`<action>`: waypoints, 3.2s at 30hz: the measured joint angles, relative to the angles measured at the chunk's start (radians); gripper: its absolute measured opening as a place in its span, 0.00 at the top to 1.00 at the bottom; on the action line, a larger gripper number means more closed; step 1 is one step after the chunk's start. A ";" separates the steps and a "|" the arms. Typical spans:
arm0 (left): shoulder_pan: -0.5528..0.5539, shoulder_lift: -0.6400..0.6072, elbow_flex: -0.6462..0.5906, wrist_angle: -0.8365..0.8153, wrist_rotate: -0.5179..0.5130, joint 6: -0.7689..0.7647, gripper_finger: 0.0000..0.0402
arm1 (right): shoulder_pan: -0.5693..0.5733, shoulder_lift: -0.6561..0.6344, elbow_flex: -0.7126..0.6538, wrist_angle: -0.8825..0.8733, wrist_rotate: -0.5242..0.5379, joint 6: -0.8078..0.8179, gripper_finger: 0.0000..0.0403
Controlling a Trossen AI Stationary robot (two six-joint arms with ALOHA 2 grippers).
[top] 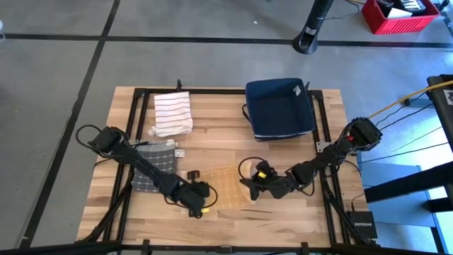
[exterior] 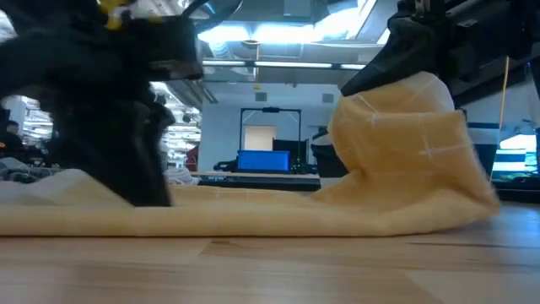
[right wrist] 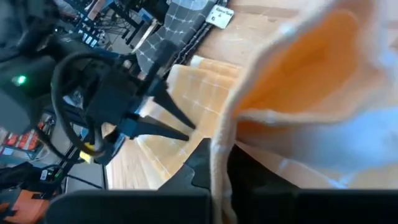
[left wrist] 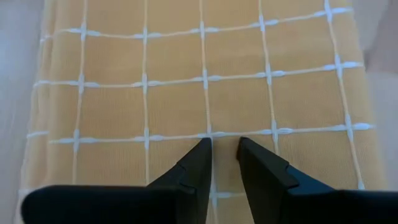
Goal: Fold towel
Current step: Fold the orange towel
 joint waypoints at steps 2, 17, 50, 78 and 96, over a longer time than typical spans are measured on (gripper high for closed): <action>0.015 0.013 -0.032 0.096 -0.001 0.030 0.81 | -0.004 0.004 0.014 -0.002 -0.005 -0.001 0.97; 0.065 0.023 -0.032 0.239 0.001 0.124 0.81 | -0.101 0.216 0.247 -0.004 -0.146 -0.072 0.96; -0.068 -0.053 -0.075 -0.019 -0.097 -0.134 0.81 | -0.132 0.362 0.359 0.057 -0.200 -0.020 0.96; -0.097 -0.304 0.032 -0.326 0.198 -0.202 0.81 | -0.131 0.329 0.369 0.078 -0.389 -0.205 0.46; -0.015 -0.192 -0.010 0.127 -0.084 0.024 0.81 | -0.055 0.294 0.368 -0.120 -0.365 -0.567 0.46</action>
